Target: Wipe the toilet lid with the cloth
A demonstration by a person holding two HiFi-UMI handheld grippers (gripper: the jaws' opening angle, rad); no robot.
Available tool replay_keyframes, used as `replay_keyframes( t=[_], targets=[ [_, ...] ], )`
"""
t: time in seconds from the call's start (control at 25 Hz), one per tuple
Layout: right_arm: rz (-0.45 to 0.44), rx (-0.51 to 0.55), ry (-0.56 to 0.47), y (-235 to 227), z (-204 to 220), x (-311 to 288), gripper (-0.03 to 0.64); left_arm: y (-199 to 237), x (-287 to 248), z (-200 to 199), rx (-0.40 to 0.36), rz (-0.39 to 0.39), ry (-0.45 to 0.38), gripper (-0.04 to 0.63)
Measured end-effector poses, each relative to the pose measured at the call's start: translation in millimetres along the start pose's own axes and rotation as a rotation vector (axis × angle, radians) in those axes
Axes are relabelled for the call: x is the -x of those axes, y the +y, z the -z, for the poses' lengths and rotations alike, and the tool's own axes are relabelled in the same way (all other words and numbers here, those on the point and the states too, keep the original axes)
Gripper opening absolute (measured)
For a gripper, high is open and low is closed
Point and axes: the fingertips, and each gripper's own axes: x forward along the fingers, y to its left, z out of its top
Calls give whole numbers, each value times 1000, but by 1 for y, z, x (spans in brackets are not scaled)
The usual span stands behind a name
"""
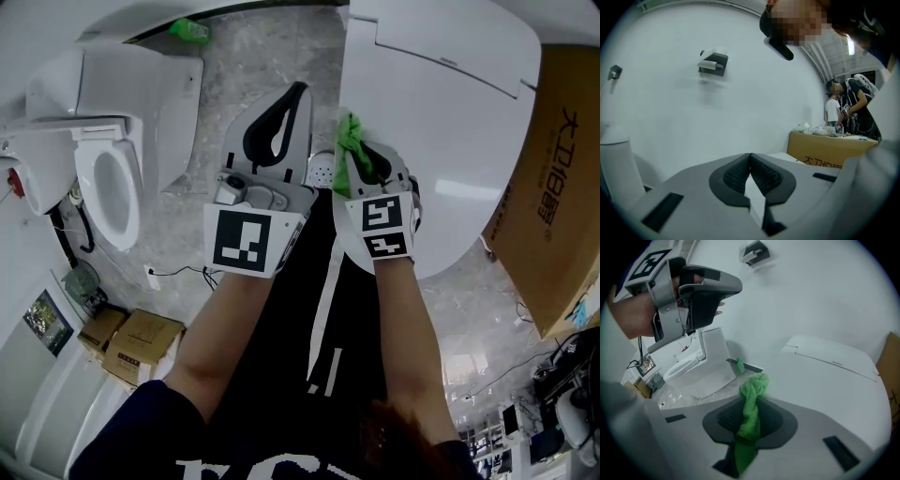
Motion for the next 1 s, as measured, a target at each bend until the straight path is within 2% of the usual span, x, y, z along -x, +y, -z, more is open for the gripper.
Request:
replay_keyframes(
  t=[0.16,0.48,1.0],
  targets=[
    [29,-13,-4,-13,9,9,84,-1,4,7,-35,14,26,20],
    [95,2,8,-51,36,41,84,-3,11,11,-28,-10,34,19],
    [212,-23,33,-124,78,93,84,-30,5,13,-36,19,40,19]
  ],
)
